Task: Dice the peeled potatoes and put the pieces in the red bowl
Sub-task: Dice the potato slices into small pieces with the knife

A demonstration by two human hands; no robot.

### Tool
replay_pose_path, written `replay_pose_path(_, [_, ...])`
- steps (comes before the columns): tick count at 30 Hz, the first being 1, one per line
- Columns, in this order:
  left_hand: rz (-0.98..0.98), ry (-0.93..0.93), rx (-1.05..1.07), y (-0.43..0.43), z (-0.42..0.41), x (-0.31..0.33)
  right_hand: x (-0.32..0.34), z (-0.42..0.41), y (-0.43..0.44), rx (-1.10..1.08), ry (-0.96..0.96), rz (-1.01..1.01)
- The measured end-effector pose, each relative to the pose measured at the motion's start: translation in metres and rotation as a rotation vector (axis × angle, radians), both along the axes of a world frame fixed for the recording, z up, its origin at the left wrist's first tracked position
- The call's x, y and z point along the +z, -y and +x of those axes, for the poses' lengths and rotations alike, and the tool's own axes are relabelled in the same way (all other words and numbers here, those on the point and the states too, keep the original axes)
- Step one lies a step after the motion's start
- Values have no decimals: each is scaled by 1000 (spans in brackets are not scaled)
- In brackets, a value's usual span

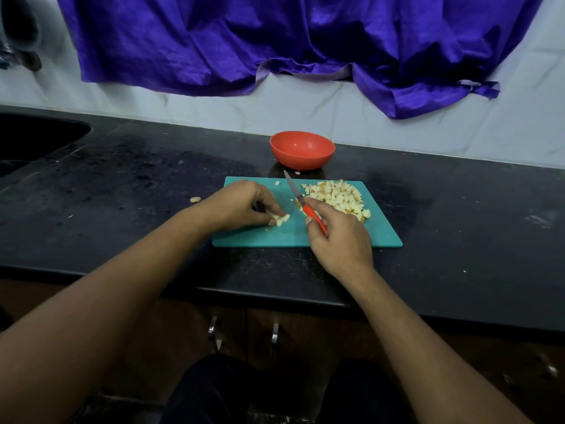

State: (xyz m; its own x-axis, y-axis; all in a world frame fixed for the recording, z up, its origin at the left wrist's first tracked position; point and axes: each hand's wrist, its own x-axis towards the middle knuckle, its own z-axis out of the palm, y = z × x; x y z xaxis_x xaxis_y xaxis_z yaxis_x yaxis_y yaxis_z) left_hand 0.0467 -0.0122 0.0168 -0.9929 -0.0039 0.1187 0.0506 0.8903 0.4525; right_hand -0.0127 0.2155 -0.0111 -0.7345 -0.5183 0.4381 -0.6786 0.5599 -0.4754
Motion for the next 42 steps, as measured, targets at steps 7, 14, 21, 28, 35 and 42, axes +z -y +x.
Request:
replay_pose_path(7, [-188, -232, 352, -47, 18, -15, 1, 1, 0, 1, -10, 12])
replay_pose_path(14, [-80, -259, 432, -51, 20, -21, 3, 7, 0, -15, -45, 62])
replay_pose_path(21, [47, -284, 398, -36, 19, -21, 3, 9, 1, -18, -53, 97])
replay_pose_path(28, [105, -221, 328, -35, 15, -17, 6, 13, 1, -19, -47, 110])
replay_pose_path(35, [102, -241, 271, -27, 20, -28, 9, 18, 1, -18, -107, 238])
replay_pose_path(42, [66, -313, 347, -35, 24, -29, 13, 27, 9, 25, -132, 324])
